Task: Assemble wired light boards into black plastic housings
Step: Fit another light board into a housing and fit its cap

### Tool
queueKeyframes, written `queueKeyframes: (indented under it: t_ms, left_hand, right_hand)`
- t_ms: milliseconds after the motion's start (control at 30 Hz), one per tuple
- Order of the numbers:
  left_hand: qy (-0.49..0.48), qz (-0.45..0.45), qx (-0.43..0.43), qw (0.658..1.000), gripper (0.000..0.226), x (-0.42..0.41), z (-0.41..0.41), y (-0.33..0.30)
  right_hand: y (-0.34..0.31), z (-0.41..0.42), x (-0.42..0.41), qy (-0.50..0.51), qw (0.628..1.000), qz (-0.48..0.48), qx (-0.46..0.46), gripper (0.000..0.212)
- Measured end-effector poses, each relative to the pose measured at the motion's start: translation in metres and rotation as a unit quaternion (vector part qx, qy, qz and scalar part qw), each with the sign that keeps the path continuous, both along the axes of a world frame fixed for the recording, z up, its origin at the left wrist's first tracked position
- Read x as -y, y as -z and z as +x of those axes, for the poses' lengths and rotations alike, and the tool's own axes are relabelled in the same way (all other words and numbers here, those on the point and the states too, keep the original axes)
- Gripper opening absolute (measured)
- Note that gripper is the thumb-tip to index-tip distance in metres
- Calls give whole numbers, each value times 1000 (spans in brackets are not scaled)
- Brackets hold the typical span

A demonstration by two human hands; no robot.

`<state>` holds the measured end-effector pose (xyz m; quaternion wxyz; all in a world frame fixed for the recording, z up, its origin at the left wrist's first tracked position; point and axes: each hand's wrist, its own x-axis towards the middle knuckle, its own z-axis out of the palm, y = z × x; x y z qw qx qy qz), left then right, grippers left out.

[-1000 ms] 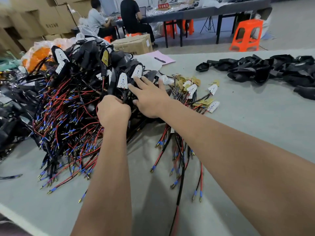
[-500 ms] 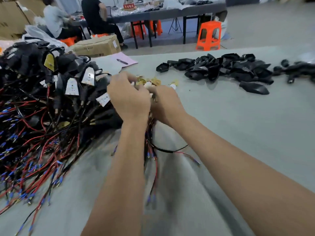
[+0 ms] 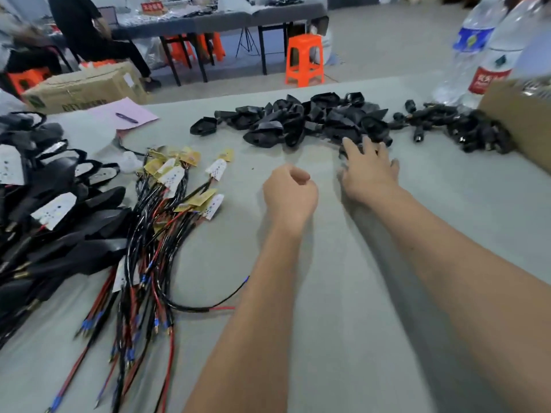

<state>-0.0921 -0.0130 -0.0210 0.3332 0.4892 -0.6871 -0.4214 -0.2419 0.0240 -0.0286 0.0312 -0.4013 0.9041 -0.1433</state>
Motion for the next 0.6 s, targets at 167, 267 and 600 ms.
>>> queueKeyframes:
  t_ms: [167, 267, 600]
  left_hand:
    - [8, 33, -59, 998, 8, 6, -4, 3]
    - [1, 74, -111, 991, 20, 15, 3, -2]
    - [-86, 37, -58, 994, 35, 43, 70, -9]
  right_hand:
    - [-8, -7, -3, -26, 997, -69, -37, 53]
    - [-16, 18, 4, -89, 975, -176, 104, 44]
    - [-12, 122, 19, -191, 848, -272, 412, 24]
